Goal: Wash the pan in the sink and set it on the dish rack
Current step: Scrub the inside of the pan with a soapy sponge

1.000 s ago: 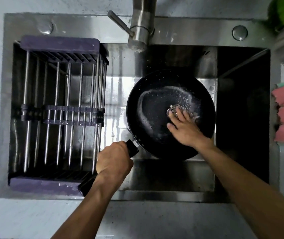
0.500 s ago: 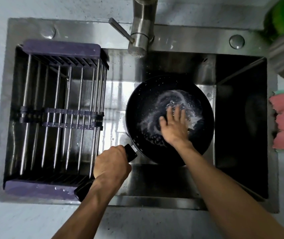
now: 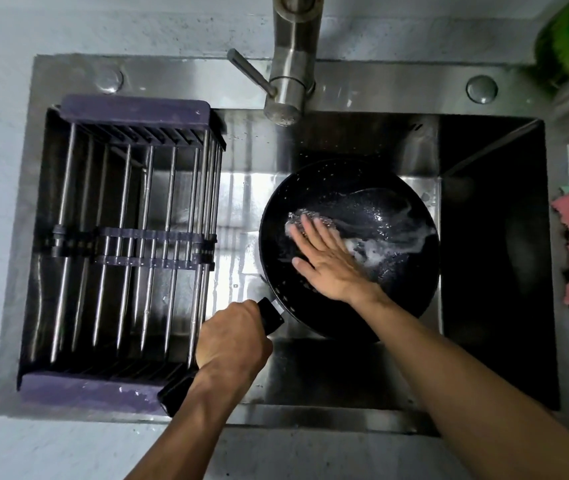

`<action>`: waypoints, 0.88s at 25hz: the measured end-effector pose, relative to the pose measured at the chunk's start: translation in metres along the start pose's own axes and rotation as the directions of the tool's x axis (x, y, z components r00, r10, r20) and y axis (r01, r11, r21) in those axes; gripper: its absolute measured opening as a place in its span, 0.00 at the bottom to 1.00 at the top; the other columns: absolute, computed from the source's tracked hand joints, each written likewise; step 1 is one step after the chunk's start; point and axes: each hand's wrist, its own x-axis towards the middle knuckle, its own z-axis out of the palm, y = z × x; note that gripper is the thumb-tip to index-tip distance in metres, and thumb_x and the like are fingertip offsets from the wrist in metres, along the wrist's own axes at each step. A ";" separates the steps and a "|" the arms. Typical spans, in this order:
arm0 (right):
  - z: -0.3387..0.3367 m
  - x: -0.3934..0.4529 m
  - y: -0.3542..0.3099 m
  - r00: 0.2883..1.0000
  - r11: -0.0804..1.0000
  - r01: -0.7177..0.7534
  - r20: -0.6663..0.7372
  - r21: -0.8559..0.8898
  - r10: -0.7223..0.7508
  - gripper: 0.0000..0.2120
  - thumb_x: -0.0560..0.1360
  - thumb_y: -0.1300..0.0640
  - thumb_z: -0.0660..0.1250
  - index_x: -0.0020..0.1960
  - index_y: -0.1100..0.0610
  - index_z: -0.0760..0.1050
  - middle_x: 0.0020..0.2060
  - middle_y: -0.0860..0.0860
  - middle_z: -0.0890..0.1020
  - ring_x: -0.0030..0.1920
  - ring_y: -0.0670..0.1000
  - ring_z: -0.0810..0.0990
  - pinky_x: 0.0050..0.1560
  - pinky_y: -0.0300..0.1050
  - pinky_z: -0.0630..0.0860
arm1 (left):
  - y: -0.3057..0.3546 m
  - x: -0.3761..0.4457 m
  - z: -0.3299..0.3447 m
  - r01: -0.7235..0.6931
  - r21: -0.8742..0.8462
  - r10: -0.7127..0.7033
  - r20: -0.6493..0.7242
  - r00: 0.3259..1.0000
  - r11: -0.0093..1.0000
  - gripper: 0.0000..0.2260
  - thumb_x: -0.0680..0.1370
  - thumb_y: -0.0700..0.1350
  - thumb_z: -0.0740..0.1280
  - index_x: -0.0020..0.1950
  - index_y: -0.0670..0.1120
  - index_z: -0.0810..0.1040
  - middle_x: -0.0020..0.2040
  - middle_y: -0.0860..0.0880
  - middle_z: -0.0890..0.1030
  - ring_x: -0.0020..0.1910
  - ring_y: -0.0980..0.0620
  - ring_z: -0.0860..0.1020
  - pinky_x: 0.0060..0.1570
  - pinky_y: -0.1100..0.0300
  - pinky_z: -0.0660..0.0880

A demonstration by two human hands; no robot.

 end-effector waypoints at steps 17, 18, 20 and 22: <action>-0.026 -0.032 0.031 0.971 0.987 -0.143 0.184 -0.079 0.155 0.29 0.85 0.42 0.46 0.83 0.50 0.45 0.80 0.49 0.34 0.80 0.52 0.34 0.78 0.51 0.37 | -0.001 0.004 0.004 0.023 0.009 -0.023 -0.019 1.000 1.000 0.12 0.73 0.43 0.65 0.56 0.47 0.76 0.51 0.46 0.81 0.50 0.44 0.81 0.42 0.57 0.72; -0.010 -0.047 0.023 0.960 0.992 -0.101 0.255 -0.077 0.118 0.29 0.85 0.42 0.47 0.83 0.51 0.46 0.80 0.50 0.34 0.80 0.53 0.34 0.77 0.49 0.36 | -0.002 0.003 0.004 0.025 0.009 -0.024 -0.017 1.000 1.000 0.12 0.73 0.43 0.65 0.56 0.46 0.76 0.51 0.46 0.81 0.49 0.44 0.81 0.41 0.57 0.71; 0.007 -0.050 -0.015 0.948 0.987 0.050 0.305 0.151 -0.095 0.27 0.86 0.45 0.49 0.82 0.51 0.49 0.80 0.49 0.35 0.79 0.52 0.33 0.74 0.43 0.34 | -0.001 0.000 0.004 0.016 0.007 -0.016 -0.009 1.000 1.000 0.12 0.73 0.43 0.65 0.57 0.46 0.76 0.50 0.46 0.81 0.48 0.44 0.81 0.39 0.58 0.69; -0.014 -0.015 -0.009 0.972 0.989 0.079 0.211 0.127 -0.104 0.26 0.86 0.45 0.47 0.82 0.49 0.48 0.80 0.47 0.35 0.79 0.52 0.33 0.74 0.45 0.33 | 0.000 0.001 0.005 0.009 -0.002 -0.009 -0.016 1.000 1.000 0.12 0.73 0.43 0.66 0.57 0.46 0.76 0.50 0.47 0.81 0.48 0.44 0.81 0.39 0.58 0.69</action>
